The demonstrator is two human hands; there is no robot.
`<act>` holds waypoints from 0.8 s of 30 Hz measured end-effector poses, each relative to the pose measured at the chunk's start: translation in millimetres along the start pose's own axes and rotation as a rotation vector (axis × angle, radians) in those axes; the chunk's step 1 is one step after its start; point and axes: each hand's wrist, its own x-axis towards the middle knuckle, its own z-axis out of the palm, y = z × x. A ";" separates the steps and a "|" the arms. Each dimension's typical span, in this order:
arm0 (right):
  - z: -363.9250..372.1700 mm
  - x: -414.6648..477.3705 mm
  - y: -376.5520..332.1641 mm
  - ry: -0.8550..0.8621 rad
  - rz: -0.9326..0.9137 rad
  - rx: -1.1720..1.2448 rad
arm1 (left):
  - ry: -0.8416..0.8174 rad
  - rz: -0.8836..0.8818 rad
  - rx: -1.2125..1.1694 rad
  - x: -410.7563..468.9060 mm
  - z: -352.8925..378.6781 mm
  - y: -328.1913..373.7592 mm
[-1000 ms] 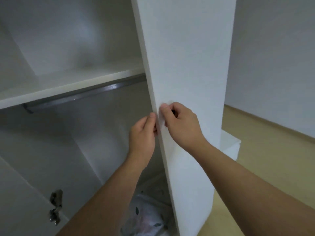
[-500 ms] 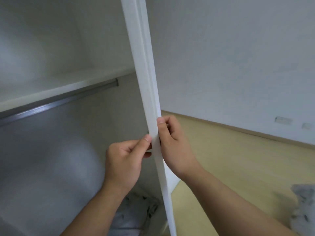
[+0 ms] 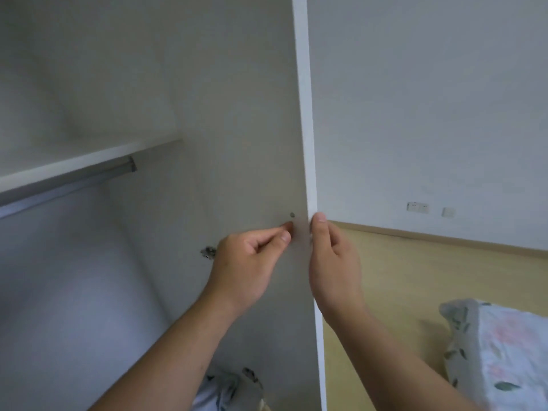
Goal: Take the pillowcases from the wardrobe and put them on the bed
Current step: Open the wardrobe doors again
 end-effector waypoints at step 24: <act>-19.6 49.9 25.5 -0.022 0.000 -0.440 | -0.041 -0.162 -0.227 75.0 54.6 -31.5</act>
